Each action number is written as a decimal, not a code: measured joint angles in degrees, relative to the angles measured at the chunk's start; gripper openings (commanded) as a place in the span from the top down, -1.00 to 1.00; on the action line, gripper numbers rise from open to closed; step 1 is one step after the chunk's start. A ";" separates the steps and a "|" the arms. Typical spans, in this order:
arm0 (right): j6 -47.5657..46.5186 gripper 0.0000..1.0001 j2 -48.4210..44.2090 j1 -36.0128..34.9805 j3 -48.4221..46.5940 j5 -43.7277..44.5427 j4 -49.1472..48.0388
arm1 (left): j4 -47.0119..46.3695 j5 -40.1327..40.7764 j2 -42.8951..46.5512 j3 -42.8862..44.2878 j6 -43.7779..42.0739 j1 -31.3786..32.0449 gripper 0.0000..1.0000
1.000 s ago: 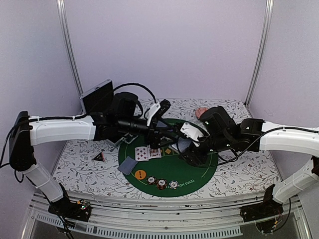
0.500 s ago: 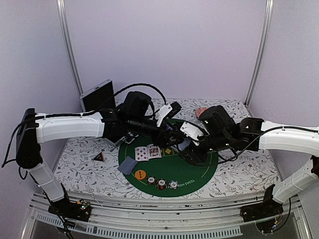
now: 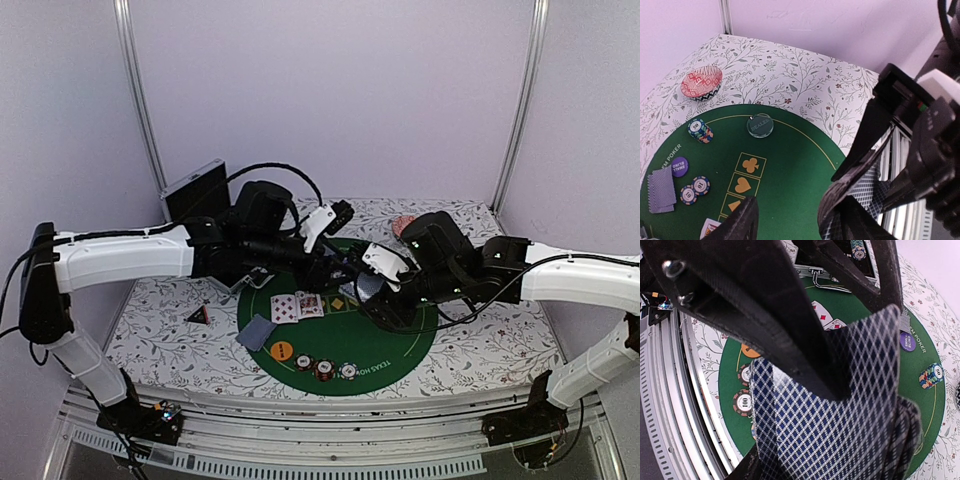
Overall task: Distribute texas hold em gaming equipment
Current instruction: Pick up the poker card from the face-down deck piles.
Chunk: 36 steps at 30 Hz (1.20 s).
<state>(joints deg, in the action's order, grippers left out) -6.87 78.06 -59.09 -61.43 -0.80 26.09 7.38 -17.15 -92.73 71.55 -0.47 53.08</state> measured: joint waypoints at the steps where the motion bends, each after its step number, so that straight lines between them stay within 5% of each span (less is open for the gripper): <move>1: 0.00 0.10 0.00 0.00 0.00 0.00 0.00 | 0.00 0.02 0.26 -0.26 -0.07 0.00 0.04; 12: 0.00 0.10 -0.07 -0.13 0.00 -0.07 0.04 | -0.42 -2.10 3.10 -2.54 -0.83 -0.42 1.00; 36: 0.44 0.11 -3.98 0.17 1.92 -1.22 -0.39 | -6.49 -8.96 14.69 -11.19 0.79 -4.92 1.00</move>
<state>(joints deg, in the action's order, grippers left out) -6.44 74.08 -58.92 -59.51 -2.02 25.69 0.89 -26.11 -78.04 60.36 0.32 48.16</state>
